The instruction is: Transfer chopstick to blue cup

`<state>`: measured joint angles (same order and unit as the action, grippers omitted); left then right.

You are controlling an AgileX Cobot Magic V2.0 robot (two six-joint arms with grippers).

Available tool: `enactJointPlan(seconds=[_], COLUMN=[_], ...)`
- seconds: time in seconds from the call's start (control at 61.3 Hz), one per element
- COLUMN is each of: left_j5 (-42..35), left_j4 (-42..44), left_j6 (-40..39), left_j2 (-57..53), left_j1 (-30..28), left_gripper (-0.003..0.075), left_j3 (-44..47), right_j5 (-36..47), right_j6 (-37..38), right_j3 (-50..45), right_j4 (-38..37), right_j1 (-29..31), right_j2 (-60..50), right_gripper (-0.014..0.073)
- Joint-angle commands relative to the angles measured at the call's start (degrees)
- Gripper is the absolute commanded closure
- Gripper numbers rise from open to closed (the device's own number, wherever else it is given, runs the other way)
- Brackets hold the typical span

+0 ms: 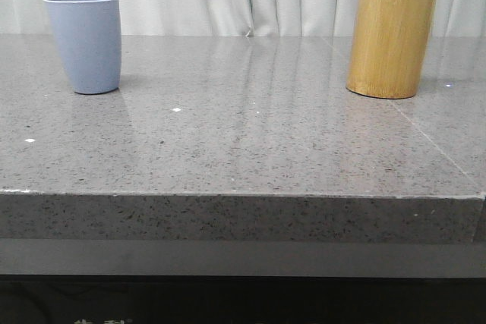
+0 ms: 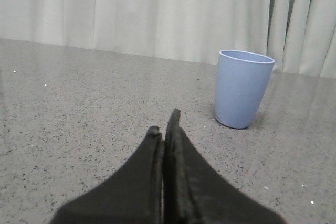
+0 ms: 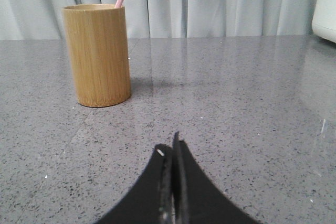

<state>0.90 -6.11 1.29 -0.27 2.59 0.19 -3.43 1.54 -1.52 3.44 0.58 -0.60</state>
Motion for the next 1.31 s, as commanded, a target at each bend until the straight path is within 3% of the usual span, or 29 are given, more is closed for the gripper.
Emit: enactJointPlan(seconds=[0.0, 0.245, 0.49, 0.767, 0.93, 1.29], left_j5=[-7.1, -2.7, 12.5, 32.1, 34.0, 33.0], left_j4=[0.0, 0.0, 0.1, 0.1, -0.9, -1.4], left_j6=[-0.3, -0.3, -0.3, -0.3, -0.3, -0.3], left_j2=[-1.3, -0.9, 7.2, 23.9, 30.2, 37.5], left_j1=[0.3, 0.3, 0.3, 0.3, 0.3, 0.3], left_gripper=[0.0739, 0.0739, 0.0739, 0.0739, 0.0739, 0.0739], left_j3=[0.5, -8.1, -26.5, -47.2, -49.7, -48.4], right_j5=[4.9, -1.2, -11.1, -25.5, -30.3, -31.0], right_j6=[-0.2, -0.2, -0.2, -0.3, -0.3, -0.4], right_j3=[0.7, 9.8, 26.3, 42.5, 44.9, 44.7], right_j4=[-0.6, -0.7, -2.6, -2.6, -2.5, -2.1], right_j1=[0.1, 0.1, 0.1, 0.1, 0.1, 0.1], right_j2=[-1.2, -1.2, 4.2, 19.9, 27.5, 37.1], right_gripper=[0.0710, 0.0710, 0.0710, 0.0710, 0.0710, 0.0710])
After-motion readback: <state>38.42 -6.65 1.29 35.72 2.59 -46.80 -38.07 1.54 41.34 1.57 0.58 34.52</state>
